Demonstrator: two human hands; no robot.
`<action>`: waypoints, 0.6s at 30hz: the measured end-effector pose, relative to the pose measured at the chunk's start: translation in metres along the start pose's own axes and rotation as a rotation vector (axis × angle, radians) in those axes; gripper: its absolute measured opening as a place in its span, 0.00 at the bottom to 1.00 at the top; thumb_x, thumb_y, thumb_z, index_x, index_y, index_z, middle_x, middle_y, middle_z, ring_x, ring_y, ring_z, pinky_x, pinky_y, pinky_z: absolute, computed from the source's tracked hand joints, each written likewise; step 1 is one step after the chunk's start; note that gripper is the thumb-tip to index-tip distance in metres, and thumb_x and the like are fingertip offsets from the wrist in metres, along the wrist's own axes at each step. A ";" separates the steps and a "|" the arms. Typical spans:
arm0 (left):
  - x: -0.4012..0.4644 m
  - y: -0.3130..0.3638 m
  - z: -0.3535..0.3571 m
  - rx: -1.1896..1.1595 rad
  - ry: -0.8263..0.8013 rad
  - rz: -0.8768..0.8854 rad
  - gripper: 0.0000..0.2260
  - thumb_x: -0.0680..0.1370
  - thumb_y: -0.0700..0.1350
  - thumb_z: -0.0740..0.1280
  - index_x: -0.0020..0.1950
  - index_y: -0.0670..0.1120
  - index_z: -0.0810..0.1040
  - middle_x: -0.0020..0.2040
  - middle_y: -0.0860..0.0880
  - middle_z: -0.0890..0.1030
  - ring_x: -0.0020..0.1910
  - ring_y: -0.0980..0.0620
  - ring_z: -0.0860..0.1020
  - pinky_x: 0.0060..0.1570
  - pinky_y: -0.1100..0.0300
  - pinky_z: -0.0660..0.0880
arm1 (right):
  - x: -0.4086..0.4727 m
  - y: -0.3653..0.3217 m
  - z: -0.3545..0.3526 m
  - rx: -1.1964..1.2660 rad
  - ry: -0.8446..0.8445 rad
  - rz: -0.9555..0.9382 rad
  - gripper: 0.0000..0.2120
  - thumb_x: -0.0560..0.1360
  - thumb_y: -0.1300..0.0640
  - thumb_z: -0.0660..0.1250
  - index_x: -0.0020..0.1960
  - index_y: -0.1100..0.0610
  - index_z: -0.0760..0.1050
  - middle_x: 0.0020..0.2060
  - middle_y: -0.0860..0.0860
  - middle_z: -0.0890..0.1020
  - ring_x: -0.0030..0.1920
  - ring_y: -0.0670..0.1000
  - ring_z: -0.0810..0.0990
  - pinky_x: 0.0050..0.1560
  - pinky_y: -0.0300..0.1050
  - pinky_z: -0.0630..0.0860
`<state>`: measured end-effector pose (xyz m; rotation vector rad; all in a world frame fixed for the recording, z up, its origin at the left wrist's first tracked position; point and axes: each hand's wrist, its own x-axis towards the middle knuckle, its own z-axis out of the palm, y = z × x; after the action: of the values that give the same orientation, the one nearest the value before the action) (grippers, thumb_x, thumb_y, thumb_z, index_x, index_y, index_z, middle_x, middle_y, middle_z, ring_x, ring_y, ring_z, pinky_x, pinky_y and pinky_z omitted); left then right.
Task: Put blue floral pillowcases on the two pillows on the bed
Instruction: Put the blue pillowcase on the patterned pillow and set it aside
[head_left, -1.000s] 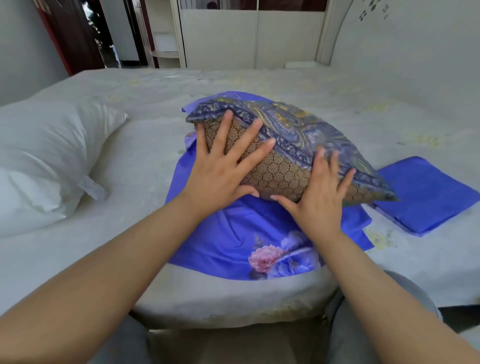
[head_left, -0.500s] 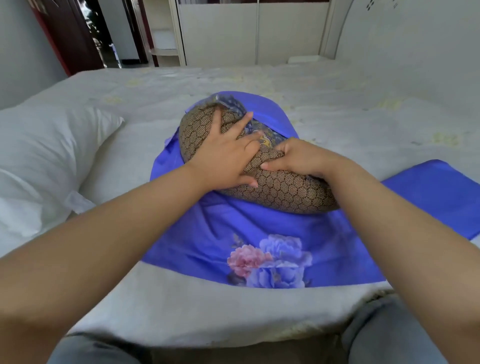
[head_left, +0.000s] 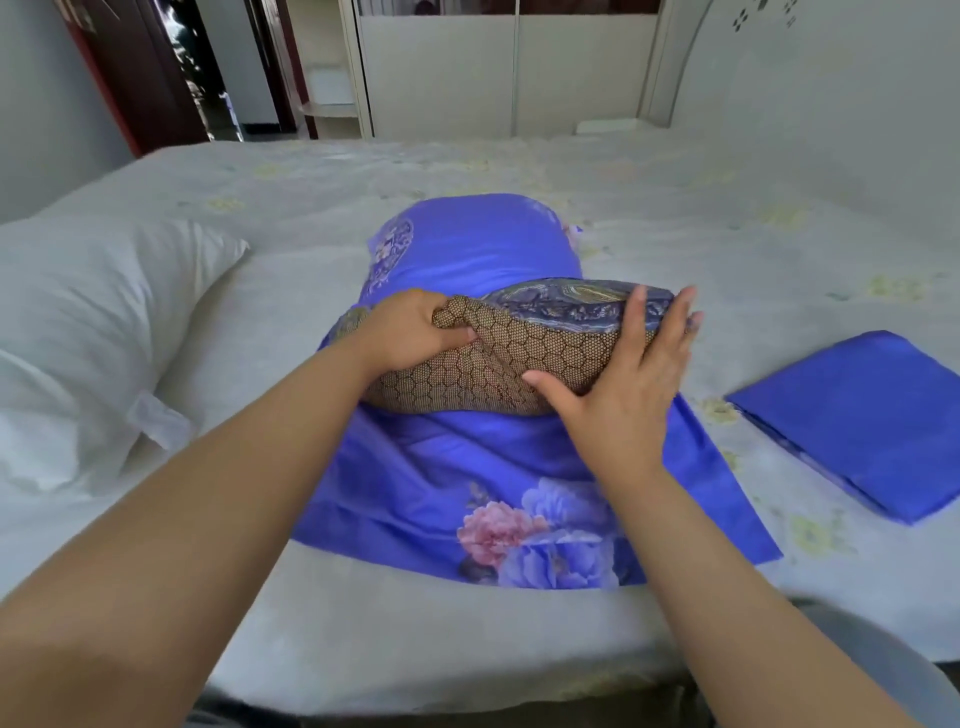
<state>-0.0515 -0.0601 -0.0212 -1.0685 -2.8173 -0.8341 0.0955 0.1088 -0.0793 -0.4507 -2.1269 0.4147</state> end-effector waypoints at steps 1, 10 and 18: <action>-0.004 0.002 0.000 -0.051 -0.008 -0.003 0.08 0.74 0.51 0.70 0.46 0.47 0.81 0.43 0.50 0.83 0.46 0.49 0.80 0.48 0.58 0.74 | 0.001 -0.005 0.002 0.127 -0.022 -0.010 0.53 0.65 0.30 0.66 0.76 0.59 0.49 0.75 0.63 0.51 0.75 0.63 0.52 0.71 0.61 0.57; -0.017 0.008 -0.001 -0.282 0.090 0.026 0.28 0.71 0.56 0.72 0.69 0.56 0.66 0.59 0.55 0.77 0.60 0.54 0.75 0.62 0.59 0.69 | 0.107 -0.039 0.023 0.037 -0.433 -0.258 0.16 0.76 0.47 0.64 0.54 0.59 0.75 0.49 0.59 0.81 0.51 0.61 0.78 0.47 0.50 0.71; 0.037 0.005 0.000 -0.152 -0.157 0.063 0.24 0.74 0.56 0.69 0.69 0.61 0.69 0.68 0.55 0.73 0.66 0.57 0.71 0.70 0.58 0.63 | 0.146 -0.031 0.066 0.048 -0.851 -0.094 0.15 0.78 0.56 0.60 0.63 0.61 0.70 0.59 0.58 0.77 0.58 0.57 0.75 0.53 0.44 0.68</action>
<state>-0.0769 -0.0340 -0.0113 -1.2903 -2.8660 -1.0150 -0.0416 0.1407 0.0022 -0.1420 -2.9296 0.6861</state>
